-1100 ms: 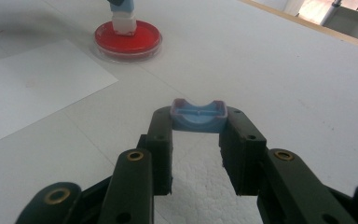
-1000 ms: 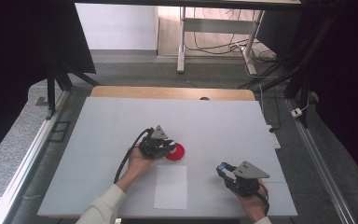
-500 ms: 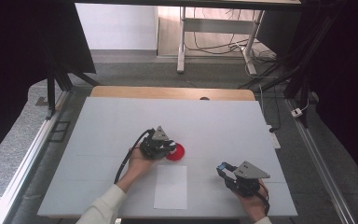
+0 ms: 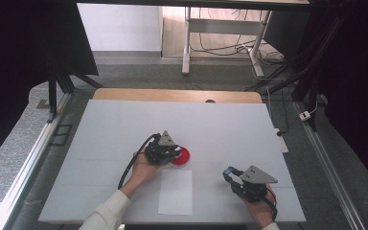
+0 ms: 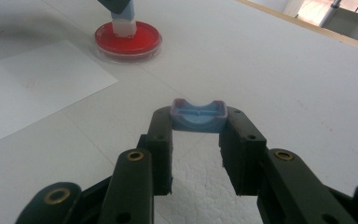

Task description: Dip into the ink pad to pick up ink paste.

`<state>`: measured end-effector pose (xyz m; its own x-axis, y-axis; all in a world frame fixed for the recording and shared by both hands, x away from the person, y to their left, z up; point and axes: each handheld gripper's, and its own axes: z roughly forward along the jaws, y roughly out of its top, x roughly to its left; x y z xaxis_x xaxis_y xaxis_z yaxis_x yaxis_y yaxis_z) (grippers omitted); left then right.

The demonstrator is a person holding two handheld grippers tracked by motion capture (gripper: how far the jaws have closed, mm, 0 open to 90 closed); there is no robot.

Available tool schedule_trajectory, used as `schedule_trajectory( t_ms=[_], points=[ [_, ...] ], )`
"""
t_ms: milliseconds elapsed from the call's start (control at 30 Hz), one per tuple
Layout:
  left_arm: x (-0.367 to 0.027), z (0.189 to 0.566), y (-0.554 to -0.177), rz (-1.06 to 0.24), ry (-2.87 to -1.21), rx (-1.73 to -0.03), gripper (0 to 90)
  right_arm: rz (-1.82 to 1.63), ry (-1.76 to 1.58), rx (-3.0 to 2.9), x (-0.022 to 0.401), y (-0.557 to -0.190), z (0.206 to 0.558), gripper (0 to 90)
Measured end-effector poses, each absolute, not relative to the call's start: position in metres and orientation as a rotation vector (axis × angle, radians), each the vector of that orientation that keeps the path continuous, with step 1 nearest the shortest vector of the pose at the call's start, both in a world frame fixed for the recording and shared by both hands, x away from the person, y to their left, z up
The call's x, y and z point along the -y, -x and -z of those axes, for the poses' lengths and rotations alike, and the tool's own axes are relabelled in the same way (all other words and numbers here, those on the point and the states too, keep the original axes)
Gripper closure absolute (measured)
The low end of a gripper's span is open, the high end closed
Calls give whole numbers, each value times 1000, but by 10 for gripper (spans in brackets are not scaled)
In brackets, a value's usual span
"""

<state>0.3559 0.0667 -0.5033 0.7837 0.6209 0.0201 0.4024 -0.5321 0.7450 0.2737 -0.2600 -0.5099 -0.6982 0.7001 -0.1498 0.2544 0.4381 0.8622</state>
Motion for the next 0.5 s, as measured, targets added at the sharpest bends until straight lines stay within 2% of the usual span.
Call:
schedule_trajectory(
  t_ms=[200, 500],
  points=[
    [-62, 503, -353, -401, -2221, -751, 766, -1199, -800, -2200, 260, -273, 510, 650],
    [-61, 502, -355, -389, -2230, -759, 767, -1190, -799, -2199, 258, -273, 510, 650]
  ],
)
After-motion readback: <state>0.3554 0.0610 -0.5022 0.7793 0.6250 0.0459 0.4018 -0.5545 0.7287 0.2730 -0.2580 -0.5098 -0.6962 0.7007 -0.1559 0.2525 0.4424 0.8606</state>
